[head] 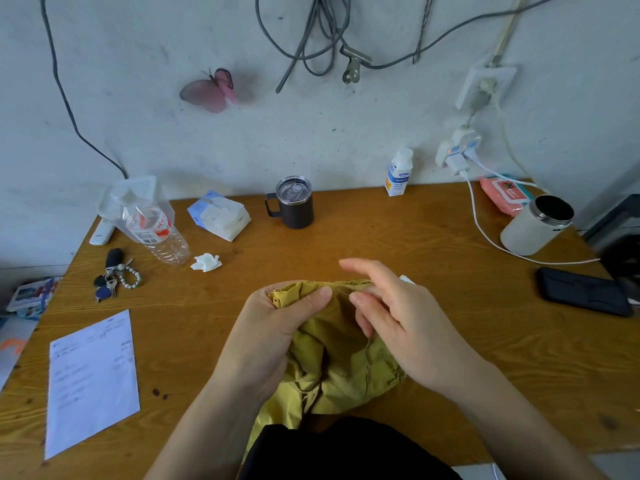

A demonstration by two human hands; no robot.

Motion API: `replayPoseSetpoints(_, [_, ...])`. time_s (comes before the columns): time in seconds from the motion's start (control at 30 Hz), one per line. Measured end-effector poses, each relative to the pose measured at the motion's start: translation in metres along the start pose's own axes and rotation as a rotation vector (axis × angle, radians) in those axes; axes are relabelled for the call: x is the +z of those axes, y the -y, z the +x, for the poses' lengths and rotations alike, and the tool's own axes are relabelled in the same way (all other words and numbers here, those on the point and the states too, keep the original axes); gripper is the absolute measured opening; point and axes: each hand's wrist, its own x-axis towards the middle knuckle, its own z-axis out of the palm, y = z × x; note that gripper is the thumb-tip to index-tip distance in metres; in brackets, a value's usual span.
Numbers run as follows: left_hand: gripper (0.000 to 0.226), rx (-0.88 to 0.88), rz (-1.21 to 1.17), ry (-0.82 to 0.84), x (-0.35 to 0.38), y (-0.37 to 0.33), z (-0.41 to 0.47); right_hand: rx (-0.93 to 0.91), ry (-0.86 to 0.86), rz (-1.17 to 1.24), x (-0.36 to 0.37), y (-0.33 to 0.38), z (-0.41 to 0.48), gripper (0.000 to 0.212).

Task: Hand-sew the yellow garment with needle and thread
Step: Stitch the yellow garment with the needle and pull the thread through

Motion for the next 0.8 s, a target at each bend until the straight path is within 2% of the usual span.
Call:
replayPoseSetpoints(0.23, [0.015, 0.048, 0.05, -0.037, 0.002, 0.001, 0.001, 0.031, 0.003, 0.04, -0.003, 0.004, 0.0, 0.017])
replayPoseSetpoints(0.43, [0.006, 0.148, 0.164, -0.182, 0.008, 0.006, 0.0, 0.061, -0.071, -0.14, 0.002, 0.006, 0.001, 0.015])
replayPoseSetpoints(0.57, [0.011, 0.253, 0.31, -0.295, 0.013, 0.012, 0.0, 0.078, -0.111, -0.261, 0.007, 0.01, 0.002, 0.019])
replayPoseSetpoints(0.8, [0.016, 0.364, 0.433, -0.32, 0.016, 0.017, 0.0, 0.1, -0.14, -0.306, 0.013, 0.017, 0.003, 0.013])
